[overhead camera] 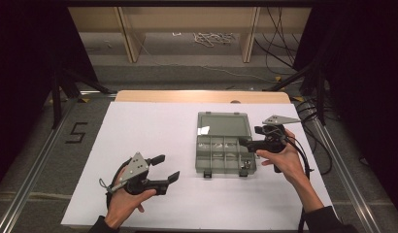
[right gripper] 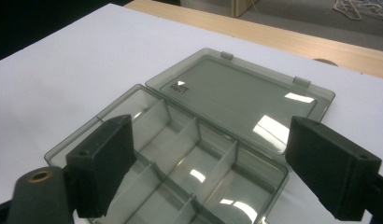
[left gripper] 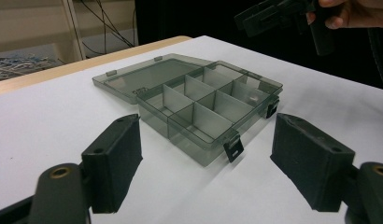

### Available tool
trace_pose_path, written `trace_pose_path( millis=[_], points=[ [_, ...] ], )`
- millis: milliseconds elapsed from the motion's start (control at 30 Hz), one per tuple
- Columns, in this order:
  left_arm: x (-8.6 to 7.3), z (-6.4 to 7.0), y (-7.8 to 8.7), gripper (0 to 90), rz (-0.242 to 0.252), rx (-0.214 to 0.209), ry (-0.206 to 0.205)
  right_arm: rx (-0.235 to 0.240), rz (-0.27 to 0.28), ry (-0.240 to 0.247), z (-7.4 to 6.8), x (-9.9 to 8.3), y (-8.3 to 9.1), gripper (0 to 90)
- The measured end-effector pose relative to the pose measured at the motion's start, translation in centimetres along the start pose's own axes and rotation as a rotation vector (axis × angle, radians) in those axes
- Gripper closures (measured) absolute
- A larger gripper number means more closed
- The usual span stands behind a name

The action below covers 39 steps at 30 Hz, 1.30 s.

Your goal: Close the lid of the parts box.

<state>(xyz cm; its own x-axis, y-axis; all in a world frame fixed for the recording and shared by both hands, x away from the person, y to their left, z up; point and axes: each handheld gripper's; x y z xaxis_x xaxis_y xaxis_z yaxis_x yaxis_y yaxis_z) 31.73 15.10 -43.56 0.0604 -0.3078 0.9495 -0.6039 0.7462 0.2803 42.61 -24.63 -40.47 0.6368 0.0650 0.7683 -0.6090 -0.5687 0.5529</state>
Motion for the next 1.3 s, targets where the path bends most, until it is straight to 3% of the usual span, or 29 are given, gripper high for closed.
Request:
trace_pose_path(
  millis=[33, 67, 233, 267, 467, 500, 533, 633, 733, 833, 900, 1067, 1133, 1300],
  points=[
    [0.1, 0.0, 0.0, 23.5, -0.008, 0.005, -0.008, -0.005, 0.005, 0.007, 0.1, 0.0, -0.1, 16.3],
    [0.1, 0.1, -0.1, 23.5, -0.008, 0.013, 0.012, -0.018, 0.008, 0.002, 0.1, 0.0, -0.1, 16.3],
    [0.3, -0.1, -0.9, 23.6, 0.001, 0.008, -0.006, -0.014, 0.038, -0.005, 0.7, 0.0, -0.2, 16.3],
    [0.2, 0.0, -1.1, 23.6, -0.016, 0.012, 0.011, -0.019, 0.020, -0.017, 0.7, 0.0, -0.1, 16.3],
    [0.1, 0.0, -2.1, 23.6, -0.033, 0.015, 0.012, -0.023, 0.008, -0.026, 1.2, 0.0, -0.4, 16.4],
    [0.2, -0.2, -2.3, 23.6, -0.034, 0.010, -0.004, -0.027, 0.007, -0.025, 1.3, 0.0, -0.4, 16.3],
    [0.1, -0.1, -2.7, 23.6, -0.038, 0.013, 0.022, -0.027, 0.001, -0.028, 1.3, 0.0, -0.4, 16.3],
    [-0.1, -0.2, -3.8, 23.9, -0.048, 0.004, 0.029, -0.036, 0.010, -0.031, 1.9, 0.3, -0.6, 16.4],
    [-0.1, -0.3, -5.1, 24.0, -0.052, -0.017, 0.076, -0.035, 0.021, -0.040, 2.4, 0.5, -0.7, 17.5],
    [0.2, -0.5, -6.3, 24.2, -0.060, -0.010, 0.063, -0.058, 0.010, -0.047, 3.0, 1.0, -0.9, 17.8],
    [0.4, -0.6, -7.2, 24.4, -0.065, -0.003, 0.076, -0.059, 0.022, -0.057, 3.4, 1.1, -1.2, 17.9],
    [0.3, -0.5, -9.5, 27.5, -0.120, -0.007, 0.053, -0.066, 0.003, -0.083, 4.1, 1.4, -2.0, 18.0],
    [0.2, -0.5, -10.2, 28.0, -0.137, 0.000, 0.072, -0.063, 0.005, -0.084, 4.2, 1.5, -2.4, 18.2],
    [-0.2, -0.9, -11.2, 30.0, -0.182, 0.017, 0.067, -0.053, -0.019, -0.100, 4.3, 1.4, -3.3, 18.2]
  ],
)
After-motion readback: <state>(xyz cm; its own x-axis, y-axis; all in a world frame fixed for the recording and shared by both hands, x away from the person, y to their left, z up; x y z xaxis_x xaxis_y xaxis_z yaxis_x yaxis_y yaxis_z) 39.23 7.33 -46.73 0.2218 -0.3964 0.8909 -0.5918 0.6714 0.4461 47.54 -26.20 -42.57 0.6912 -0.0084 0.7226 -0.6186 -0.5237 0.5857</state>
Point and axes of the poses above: each handheld gripper's, and its own axes: y roughly backward along the jaws, x roughly out of its top, z roughly to its right, and after that the axes turned 14 degrees about -y, right-handed
